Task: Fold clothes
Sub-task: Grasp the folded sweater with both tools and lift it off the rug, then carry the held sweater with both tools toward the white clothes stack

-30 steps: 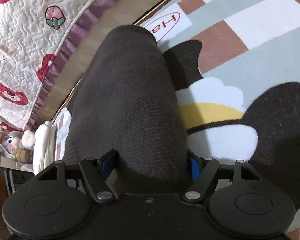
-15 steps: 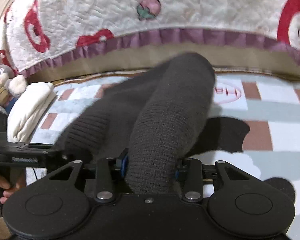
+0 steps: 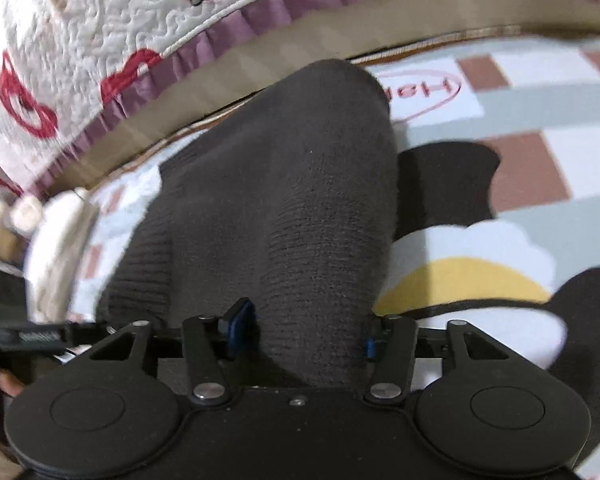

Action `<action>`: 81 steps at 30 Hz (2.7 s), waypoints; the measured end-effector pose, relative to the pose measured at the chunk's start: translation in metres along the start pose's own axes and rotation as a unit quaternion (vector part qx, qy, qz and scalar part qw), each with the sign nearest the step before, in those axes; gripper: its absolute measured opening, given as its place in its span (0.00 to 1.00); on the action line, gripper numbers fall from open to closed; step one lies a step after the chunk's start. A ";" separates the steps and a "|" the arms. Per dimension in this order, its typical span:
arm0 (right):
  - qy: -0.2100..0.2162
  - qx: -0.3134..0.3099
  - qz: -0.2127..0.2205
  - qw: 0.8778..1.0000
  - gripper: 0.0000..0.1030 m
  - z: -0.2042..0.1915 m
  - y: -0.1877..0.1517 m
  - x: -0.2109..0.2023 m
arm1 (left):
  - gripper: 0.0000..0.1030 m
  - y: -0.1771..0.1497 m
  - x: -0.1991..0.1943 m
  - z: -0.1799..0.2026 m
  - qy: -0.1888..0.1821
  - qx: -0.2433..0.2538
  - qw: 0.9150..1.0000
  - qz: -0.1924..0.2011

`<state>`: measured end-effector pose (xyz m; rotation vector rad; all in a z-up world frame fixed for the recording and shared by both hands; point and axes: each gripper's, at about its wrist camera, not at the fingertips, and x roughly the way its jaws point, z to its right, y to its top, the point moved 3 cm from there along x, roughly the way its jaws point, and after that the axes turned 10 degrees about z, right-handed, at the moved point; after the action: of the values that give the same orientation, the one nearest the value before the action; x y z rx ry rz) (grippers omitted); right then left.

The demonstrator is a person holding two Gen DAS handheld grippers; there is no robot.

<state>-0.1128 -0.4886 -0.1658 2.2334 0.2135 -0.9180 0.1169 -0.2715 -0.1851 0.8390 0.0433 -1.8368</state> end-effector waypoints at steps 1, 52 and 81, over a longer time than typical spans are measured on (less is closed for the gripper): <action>0.006 0.007 -0.005 1.000 0.60 0.002 0.001 0.005 | 0.45 -0.001 0.000 -0.005 -0.003 -0.009 1.000 -0.002; 0.245 -0.068 -0.012 0.967 0.57 -0.480 -0.041 0.286 | 0.41 0.203 -0.326 -0.206 0.544 0.129 0.818 0.137; 0.342 0.173 -0.210 0.899 0.35 -0.433 -0.142 0.253 | 0.29 0.169 -0.399 -0.174 0.543 0.160 0.792 0.228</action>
<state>0.2577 -0.1223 -0.1957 2.8406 0.9492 -0.3369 0.4233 0.0473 -0.0337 1.8761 0.2369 -0.7168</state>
